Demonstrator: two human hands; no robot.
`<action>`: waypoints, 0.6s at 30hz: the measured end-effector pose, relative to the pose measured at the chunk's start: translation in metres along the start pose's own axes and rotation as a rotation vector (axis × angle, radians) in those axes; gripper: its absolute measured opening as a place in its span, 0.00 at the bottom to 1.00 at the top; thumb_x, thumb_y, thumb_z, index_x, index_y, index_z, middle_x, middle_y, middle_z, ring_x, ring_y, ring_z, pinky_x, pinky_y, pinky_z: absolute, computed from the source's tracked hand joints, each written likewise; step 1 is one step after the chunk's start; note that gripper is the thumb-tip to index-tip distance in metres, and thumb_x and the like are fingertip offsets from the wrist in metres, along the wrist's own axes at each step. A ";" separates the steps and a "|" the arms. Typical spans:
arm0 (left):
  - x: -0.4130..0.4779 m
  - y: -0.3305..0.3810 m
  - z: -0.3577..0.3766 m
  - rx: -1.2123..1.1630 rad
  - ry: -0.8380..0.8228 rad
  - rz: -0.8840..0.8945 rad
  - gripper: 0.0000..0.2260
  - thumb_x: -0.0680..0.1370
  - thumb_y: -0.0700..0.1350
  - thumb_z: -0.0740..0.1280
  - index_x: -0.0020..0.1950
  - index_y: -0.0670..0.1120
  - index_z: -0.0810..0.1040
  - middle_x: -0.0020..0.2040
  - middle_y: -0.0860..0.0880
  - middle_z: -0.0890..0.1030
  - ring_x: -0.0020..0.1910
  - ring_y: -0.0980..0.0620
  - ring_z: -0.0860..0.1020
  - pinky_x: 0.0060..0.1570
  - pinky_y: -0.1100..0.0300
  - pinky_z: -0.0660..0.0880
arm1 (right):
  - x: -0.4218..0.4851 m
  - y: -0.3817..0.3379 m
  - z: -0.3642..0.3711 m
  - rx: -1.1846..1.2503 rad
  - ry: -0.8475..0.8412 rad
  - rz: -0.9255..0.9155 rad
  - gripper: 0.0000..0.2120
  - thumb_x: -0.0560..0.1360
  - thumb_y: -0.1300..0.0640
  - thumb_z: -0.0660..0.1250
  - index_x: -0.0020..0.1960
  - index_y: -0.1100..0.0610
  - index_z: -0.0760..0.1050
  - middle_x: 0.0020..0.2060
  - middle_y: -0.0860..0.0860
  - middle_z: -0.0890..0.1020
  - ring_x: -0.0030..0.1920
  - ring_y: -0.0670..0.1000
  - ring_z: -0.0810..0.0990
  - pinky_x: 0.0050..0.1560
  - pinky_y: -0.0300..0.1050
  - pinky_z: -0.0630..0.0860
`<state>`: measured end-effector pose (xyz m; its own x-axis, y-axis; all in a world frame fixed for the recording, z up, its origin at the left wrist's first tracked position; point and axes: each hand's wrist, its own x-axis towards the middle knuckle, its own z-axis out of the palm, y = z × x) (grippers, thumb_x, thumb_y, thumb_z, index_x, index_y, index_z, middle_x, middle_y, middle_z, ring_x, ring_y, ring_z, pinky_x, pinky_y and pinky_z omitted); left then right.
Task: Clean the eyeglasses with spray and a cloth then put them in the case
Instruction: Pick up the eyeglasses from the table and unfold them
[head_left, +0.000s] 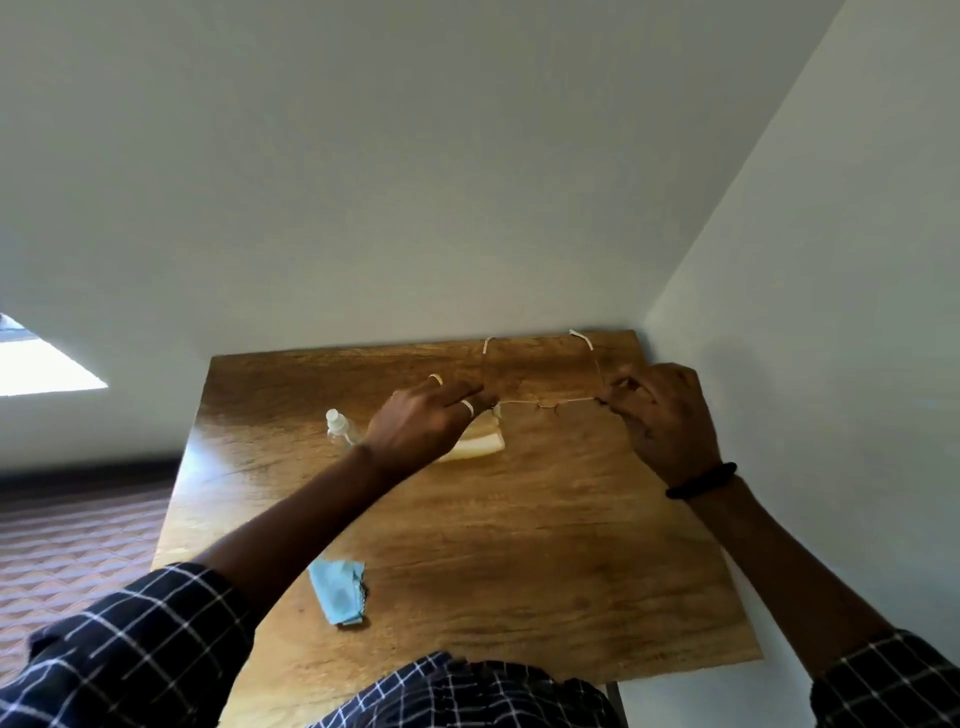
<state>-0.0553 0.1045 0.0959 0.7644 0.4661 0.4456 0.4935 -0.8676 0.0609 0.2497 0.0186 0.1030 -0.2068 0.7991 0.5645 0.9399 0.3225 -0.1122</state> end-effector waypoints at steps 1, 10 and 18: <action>0.005 -0.006 -0.008 0.021 0.029 0.002 0.14 0.80 0.39 0.63 0.62 0.44 0.82 0.56 0.45 0.85 0.43 0.41 0.84 0.26 0.52 0.79 | 0.013 -0.001 -0.004 0.008 0.034 -0.014 0.15 0.81 0.57 0.58 0.50 0.54 0.85 0.46 0.52 0.83 0.44 0.56 0.80 0.50 0.53 0.70; 0.074 -0.059 -0.108 0.172 0.283 -0.079 0.10 0.81 0.45 0.65 0.57 0.45 0.84 0.53 0.50 0.86 0.42 0.43 0.82 0.26 0.54 0.77 | 0.157 -0.001 -0.046 -0.052 0.268 -0.189 0.06 0.79 0.57 0.68 0.48 0.53 0.84 0.46 0.50 0.83 0.40 0.54 0.80 0.51 0.52 0.70; 0.116 -0.080 -0.218 0.229 0.500 -0.095 0.12 0.82 0.48 0.63 0.59 0.47 0.84 0.53 0.51 0.86 0.45 0.43 0.82 0.35 0.51 0.81 | 0.259 -0.030 -0.121 0.030 0.464 -0.243 0.04 0.76 0.56 0.71 0.49 0.52 0.85 0.44 0.48 0.82 0.38 0.52 0.79 0.49 0.55 0.72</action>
<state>-0.0971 0.1902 0.3372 0.4495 0.3531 0.8205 0.6712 -0.7396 -0.0495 0.2008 0.1542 0.3514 -0.2693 0.3931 0.8792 0.8703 0.4903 0.0473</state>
